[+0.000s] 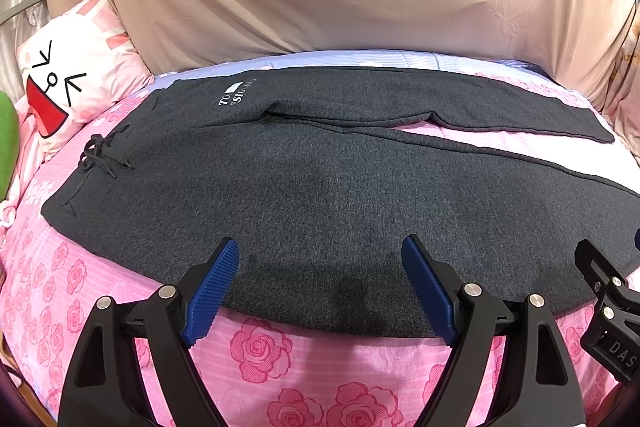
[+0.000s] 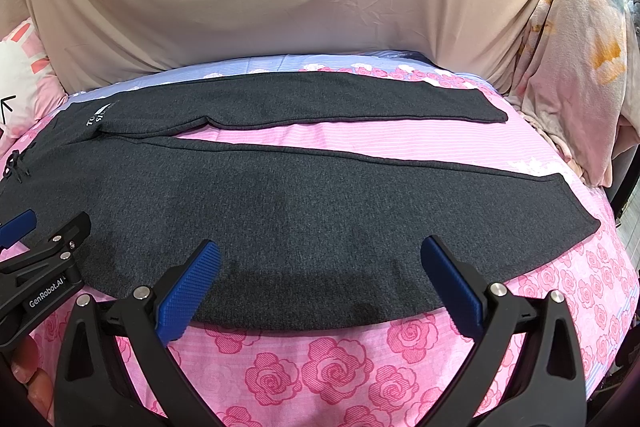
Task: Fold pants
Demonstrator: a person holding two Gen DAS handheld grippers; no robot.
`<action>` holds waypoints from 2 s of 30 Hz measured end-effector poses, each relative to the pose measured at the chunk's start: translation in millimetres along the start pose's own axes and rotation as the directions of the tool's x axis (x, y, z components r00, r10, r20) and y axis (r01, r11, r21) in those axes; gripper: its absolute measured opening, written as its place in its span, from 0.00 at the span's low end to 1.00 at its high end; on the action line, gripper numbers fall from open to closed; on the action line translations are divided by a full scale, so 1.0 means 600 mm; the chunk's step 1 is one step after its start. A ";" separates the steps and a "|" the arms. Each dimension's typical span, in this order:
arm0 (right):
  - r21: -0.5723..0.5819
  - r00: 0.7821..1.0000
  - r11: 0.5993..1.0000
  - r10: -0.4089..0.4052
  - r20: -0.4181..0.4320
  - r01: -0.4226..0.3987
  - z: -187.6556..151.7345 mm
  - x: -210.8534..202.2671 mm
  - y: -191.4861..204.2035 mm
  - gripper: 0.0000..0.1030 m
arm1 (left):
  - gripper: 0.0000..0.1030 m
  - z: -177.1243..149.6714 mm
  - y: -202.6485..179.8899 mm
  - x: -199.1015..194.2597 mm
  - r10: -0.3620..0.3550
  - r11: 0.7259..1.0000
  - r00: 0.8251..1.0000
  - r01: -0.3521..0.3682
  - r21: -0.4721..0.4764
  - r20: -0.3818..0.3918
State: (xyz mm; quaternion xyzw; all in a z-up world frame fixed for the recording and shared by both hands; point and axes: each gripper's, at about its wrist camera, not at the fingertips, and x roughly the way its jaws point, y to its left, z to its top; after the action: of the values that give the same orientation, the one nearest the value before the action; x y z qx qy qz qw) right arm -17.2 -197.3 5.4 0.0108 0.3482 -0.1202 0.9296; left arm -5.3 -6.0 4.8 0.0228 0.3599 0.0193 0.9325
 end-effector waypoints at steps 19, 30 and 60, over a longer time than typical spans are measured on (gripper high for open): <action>0.111 0.976 0.970 0.218 -0.022 -0.215 0.005 0.007 -0.063 0.96 | 0.85 -0.006 0.022 -0.015 -0.024 0.998 0.999 0.026 -0.055 0.028; 0.172 0.997 0.983 -0.050 -0.064 0.061 0.128 0.119 -0.319 0.87 | 0.85 0.055 0.053 -0.060 0.077 0.996 0.993 -0.081 0.038 0.085; 0.177 0.977 0.983 -0.018 -0.211 0.056 0.324 0.476 -0.500 0.30 | 0.85 0.394 0.451 0.409 0.277 0.923 0.936 -0.321 -0.211 -0.215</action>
State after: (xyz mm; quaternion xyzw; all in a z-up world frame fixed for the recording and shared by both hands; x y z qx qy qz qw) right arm 246.7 -570.3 -13.8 0.1018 0.4316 -0.1672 0.8806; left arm 329.8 270.2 30.6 -0.0384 0.4305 0.2078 0.8775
